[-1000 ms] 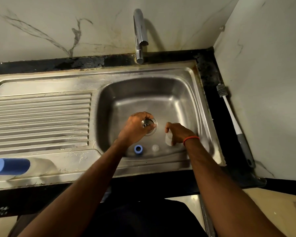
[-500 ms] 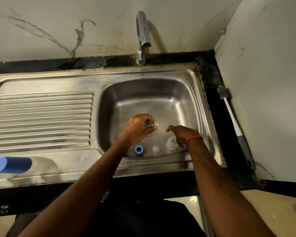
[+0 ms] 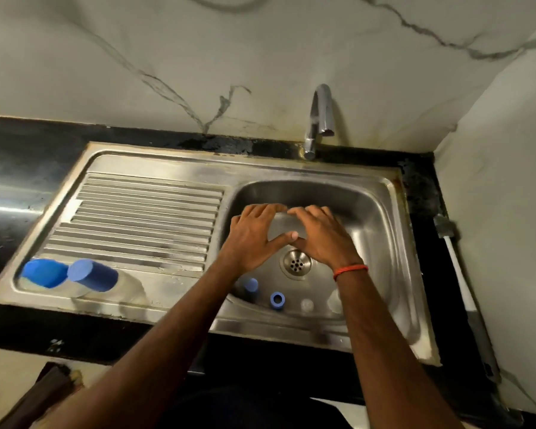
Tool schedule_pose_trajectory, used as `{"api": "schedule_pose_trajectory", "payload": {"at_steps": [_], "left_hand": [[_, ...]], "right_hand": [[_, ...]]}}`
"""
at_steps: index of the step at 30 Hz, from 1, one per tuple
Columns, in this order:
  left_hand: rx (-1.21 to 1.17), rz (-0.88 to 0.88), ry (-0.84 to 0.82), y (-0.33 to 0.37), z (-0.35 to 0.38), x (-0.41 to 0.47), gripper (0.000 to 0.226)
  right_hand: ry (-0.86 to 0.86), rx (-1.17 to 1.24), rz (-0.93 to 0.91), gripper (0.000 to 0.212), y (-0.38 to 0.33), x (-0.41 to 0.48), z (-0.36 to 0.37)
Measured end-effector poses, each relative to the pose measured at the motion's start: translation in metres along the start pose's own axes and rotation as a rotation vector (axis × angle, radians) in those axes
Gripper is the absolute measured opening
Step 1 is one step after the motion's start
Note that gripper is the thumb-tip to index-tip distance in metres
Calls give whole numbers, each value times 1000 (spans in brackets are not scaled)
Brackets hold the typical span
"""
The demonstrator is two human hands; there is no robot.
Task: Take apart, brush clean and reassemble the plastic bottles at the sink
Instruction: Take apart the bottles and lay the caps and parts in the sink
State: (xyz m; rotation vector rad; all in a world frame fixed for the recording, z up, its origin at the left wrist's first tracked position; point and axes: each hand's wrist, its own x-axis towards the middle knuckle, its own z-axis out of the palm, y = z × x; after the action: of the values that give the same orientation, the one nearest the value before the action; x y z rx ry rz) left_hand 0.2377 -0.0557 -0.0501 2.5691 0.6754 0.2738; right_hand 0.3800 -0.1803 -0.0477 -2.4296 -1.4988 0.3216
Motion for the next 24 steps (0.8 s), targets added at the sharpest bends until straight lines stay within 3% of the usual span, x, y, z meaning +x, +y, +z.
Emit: {"api": "schedule_pose_trajectory", "payload": {"at_steps": [14,20,24], "left_hand": [[199,-19,227,-80,-127,-59,68],[173,-75,208,-127,-176,-97,75],[67,-120,229,-167,-196,-123,71]], "right_hand": [[-87,13,-256,62,-173,50,-26],[-172,117,-334,64,-249,63,-13],[-261,252,-379,52,-295,68,-1]]}}
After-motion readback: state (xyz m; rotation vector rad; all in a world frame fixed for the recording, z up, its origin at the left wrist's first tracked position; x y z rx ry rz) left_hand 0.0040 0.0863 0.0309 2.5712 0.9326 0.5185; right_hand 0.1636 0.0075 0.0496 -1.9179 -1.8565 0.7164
